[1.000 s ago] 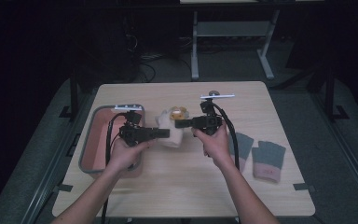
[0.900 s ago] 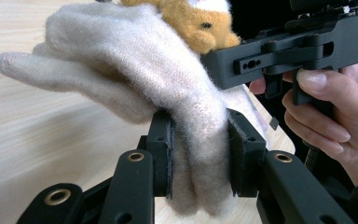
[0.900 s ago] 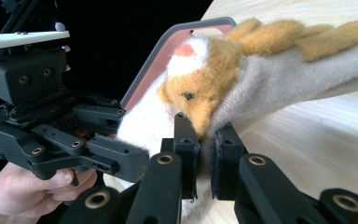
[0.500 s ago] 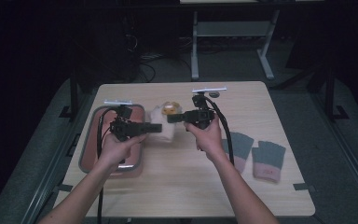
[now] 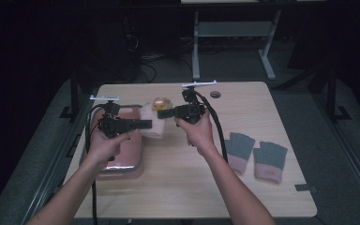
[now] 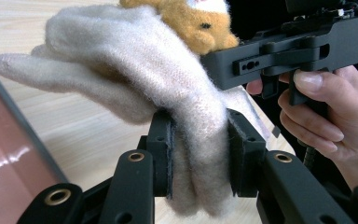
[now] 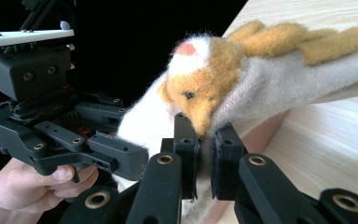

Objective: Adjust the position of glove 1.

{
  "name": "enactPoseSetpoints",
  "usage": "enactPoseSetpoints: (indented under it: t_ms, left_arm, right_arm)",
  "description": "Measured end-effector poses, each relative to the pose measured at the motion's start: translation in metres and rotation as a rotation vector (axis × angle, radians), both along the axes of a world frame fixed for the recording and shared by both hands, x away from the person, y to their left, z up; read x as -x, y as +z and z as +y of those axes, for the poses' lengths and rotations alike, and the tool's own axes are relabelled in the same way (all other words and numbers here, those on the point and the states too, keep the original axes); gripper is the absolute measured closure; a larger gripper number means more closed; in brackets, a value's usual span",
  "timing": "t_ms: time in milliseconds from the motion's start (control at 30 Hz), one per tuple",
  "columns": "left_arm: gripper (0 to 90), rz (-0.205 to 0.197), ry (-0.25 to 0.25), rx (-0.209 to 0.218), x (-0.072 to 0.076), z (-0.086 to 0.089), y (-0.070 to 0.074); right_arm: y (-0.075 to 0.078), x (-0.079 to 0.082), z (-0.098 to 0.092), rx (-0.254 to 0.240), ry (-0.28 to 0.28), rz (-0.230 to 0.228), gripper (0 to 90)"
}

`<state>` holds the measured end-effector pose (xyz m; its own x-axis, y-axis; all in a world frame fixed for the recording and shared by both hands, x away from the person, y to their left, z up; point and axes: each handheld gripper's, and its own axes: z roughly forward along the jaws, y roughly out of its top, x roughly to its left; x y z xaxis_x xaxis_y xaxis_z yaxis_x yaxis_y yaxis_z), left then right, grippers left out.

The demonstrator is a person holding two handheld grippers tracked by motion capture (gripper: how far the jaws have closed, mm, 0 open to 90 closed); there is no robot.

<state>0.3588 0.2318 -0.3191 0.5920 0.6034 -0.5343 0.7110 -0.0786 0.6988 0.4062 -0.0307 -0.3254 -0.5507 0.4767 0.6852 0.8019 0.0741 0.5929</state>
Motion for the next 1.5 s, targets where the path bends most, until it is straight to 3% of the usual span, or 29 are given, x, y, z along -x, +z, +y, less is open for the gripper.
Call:
enactPoseSetpoints:
  t_ms: [433,567,1500]
  left_arm:
    - [66.3,-0.011,0.017,-0.006,0.005,0.023,0.006]
    - [66.3,-0.003,0.027,0.010,0.005,0.029,0.006]
    - [66.3,0.011,0.074,0.010,0.010,0.072,0.011]
  right_arm:
    - [0.006,-0.003,0.024,-0.004,0.041,-0.002,82.9]
    - [0.006,-0.004,0.030,-0.011,0.042,0.004,82.8]
    - [0.012,-0.014,0.076,0.001,0.114,0.003,82.9]
